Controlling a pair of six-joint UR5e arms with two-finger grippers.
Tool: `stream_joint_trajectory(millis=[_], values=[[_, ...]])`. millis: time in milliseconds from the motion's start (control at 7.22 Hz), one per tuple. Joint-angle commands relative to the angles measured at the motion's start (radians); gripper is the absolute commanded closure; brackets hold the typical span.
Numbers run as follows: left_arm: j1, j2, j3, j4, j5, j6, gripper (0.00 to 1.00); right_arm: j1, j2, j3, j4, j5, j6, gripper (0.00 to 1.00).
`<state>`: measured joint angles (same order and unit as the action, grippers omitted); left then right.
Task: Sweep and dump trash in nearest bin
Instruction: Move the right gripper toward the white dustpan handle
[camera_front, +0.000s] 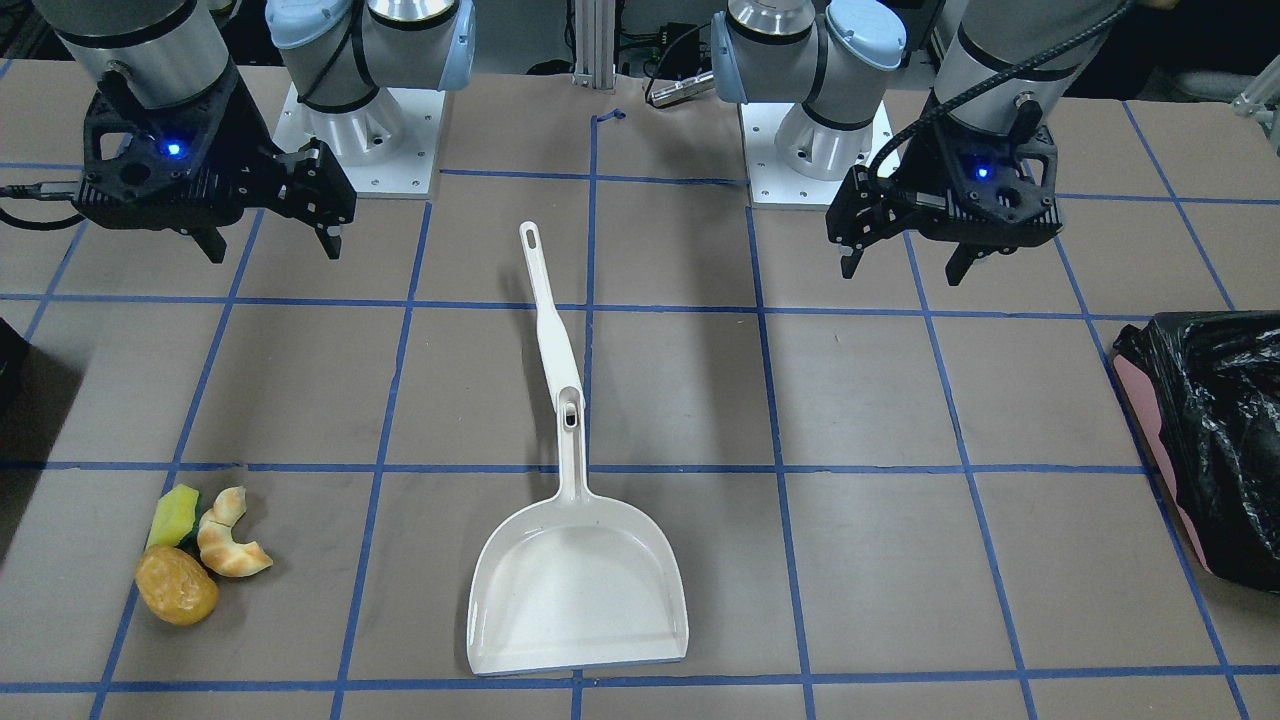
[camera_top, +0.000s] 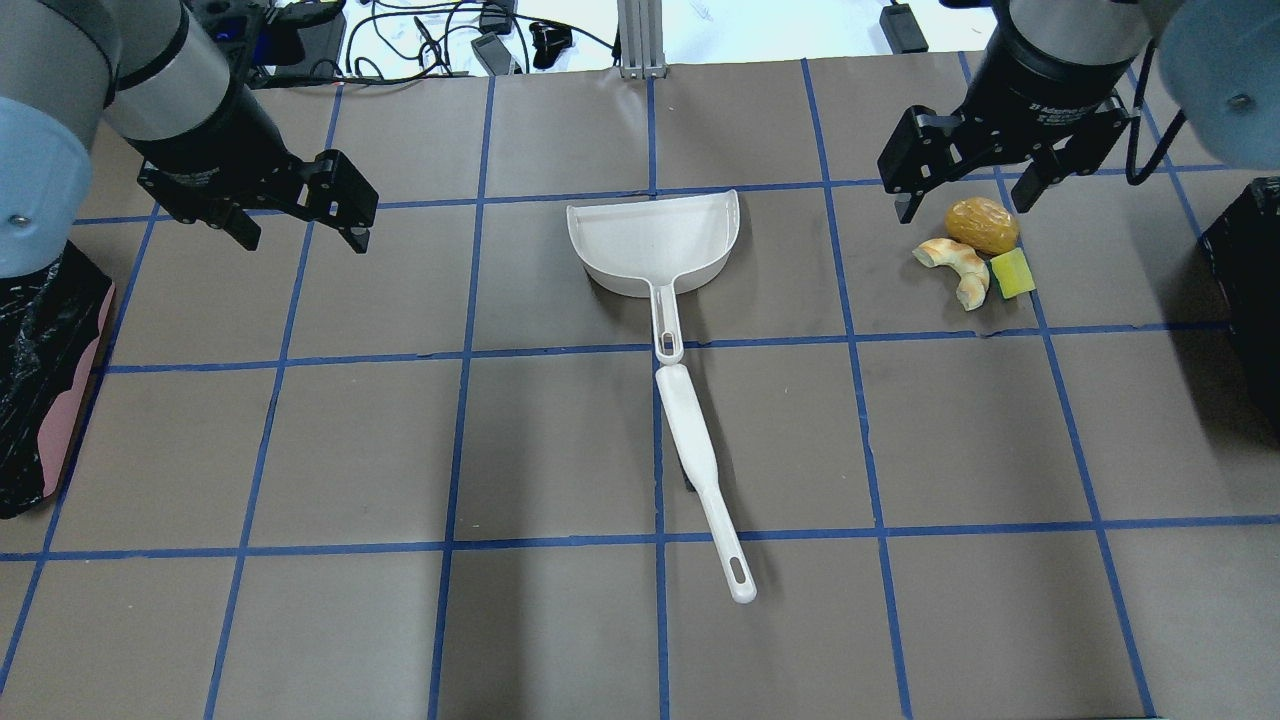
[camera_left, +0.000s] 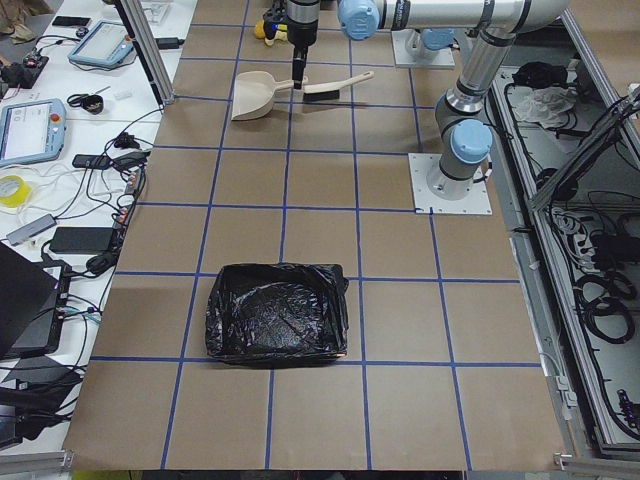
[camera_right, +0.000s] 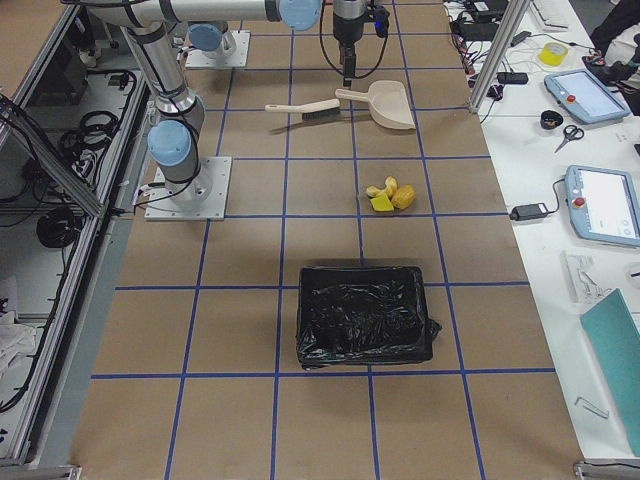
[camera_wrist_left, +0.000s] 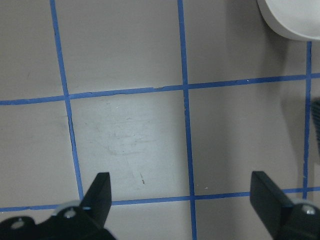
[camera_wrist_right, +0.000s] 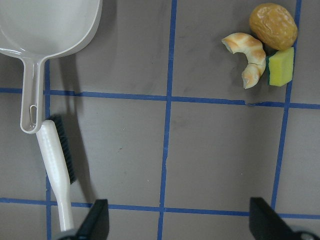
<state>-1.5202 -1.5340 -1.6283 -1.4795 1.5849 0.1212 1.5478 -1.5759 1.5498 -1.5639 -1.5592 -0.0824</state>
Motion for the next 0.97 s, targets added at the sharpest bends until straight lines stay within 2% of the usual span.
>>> stream_joint_trajectory(millis=[0,831], values=[[0.0,0.002,-0.005,0.001,0.001,0.0,0.0,0.0,-0.006,0.0,0.001,-0.018,-0.008,0.0],[0.005,0.006,-0.002,-0.017,0.0,0.0,0.0,0.0,0.0,0.013,-0.019,0.004,-0.004,0.0]])
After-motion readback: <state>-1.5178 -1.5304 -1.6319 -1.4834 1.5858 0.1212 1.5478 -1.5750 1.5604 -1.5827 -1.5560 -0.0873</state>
